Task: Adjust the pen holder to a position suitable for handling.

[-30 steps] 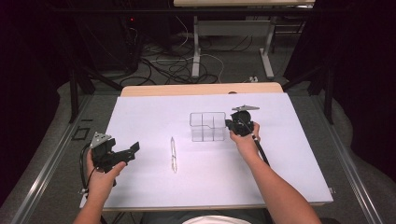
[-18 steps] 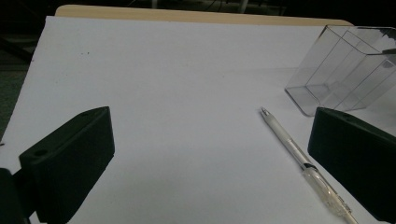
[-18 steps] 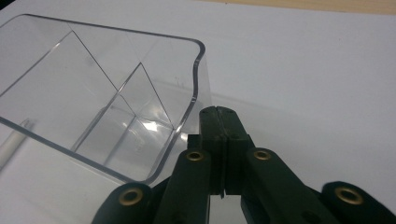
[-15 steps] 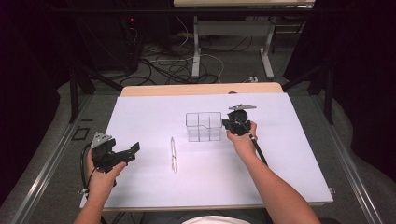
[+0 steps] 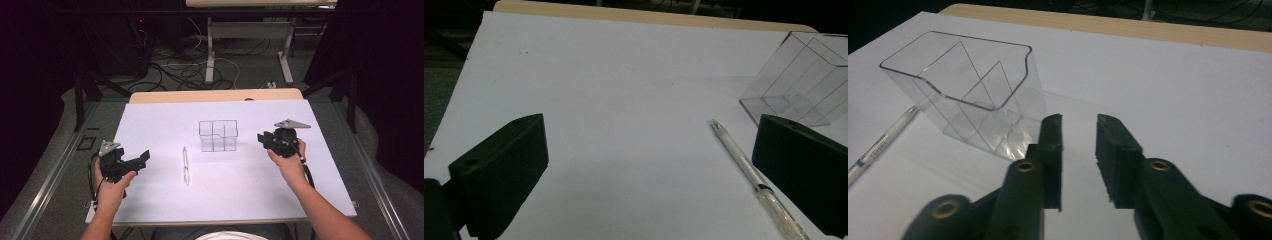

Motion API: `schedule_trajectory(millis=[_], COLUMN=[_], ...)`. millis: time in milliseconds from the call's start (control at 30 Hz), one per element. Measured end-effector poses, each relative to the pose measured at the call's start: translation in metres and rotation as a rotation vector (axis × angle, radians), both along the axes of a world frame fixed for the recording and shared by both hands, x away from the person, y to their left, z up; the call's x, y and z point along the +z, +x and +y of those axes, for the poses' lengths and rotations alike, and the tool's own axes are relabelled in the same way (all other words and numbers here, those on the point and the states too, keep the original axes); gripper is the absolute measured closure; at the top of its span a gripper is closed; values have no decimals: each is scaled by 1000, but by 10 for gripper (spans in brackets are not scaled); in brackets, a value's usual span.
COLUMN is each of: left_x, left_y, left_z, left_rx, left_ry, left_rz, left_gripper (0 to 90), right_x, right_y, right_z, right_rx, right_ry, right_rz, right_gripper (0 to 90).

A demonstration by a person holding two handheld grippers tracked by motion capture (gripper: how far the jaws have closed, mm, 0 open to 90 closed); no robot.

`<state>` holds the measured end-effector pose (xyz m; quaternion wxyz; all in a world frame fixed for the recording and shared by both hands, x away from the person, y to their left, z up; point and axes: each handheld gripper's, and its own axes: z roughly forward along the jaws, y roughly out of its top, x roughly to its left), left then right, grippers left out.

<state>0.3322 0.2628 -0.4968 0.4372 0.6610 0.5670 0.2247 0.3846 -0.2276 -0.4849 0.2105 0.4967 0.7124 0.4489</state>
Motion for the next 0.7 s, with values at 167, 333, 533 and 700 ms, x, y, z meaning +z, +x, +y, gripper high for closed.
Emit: schedule_trajectory(millis=[167, 333, 533, 700], left_x=[1, 0, 0, 0], left_y=[-1, -1, 0, 0], left_z=[-2, -6, -8, -8], left_rx=[3, -12, -22, -28], left_ry=[-9, -2, -7, -11], left_rz=[-4, 5, 3, 2], left_gripper=[24, 24, 24, 24], right_x=[2, 3, 2, -1], right_y=[-9, -16, -20, -26], right_z=[-15, -28, -40, -49], right_rx=[-9, -21, -65, -113], right_ry=[6, 27, 27, -9], right_rz=[-10, 28, 61, 18], right_gripper=[455, 272, 144, 95])
